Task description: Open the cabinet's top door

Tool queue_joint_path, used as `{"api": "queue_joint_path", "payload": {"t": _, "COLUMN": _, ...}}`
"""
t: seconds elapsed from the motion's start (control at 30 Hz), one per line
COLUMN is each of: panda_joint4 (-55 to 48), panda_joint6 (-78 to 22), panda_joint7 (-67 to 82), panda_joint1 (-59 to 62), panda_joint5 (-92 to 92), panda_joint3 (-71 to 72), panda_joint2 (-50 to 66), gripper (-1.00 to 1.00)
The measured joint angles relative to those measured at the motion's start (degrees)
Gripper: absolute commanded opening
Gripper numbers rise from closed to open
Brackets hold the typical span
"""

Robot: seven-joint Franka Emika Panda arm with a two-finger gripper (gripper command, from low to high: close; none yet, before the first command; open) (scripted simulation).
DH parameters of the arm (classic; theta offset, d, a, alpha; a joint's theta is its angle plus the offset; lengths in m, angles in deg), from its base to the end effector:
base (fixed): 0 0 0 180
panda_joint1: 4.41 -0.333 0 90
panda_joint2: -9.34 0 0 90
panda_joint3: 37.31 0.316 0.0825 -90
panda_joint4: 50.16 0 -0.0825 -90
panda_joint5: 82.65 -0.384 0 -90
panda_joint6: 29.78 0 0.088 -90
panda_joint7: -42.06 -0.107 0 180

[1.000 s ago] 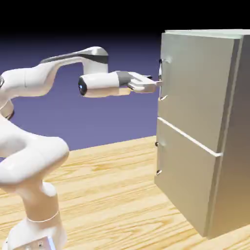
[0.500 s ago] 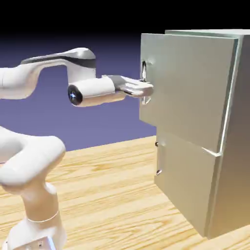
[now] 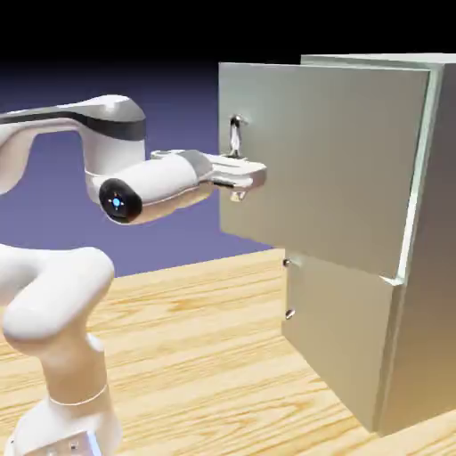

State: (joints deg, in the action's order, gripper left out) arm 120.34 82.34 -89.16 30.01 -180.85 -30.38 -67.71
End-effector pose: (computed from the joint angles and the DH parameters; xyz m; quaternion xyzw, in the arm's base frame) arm 0.2346 -0.0446 0.5360 0.0644 0.7041 0.4525 0.5434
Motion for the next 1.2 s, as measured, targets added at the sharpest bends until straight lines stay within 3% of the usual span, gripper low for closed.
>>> {"api": "queue_joint_path", "payload": {"t": 0.47, "panda_joint4": -9.32, "panda_joint6": -24.29, "panda_joint7": 7.58, "panda_joint1": -0.97, "panda_joint5": 28.29, "panda_joint3": -29.08, "panda_joint2": 16.03, "gripper": -1.0}}
{"api": "queue_joint_path", "payload": {"t": 1.2, "panda_joint4": -51.66, "panda_joint6": -69.38, "panda_joint7": 27.75, "panda_joint1": -34.21, "panda_joint5": 49.35, "panda_joint3": -73.05, "panda_joint2": 59.77, "gripper": -1.0}}
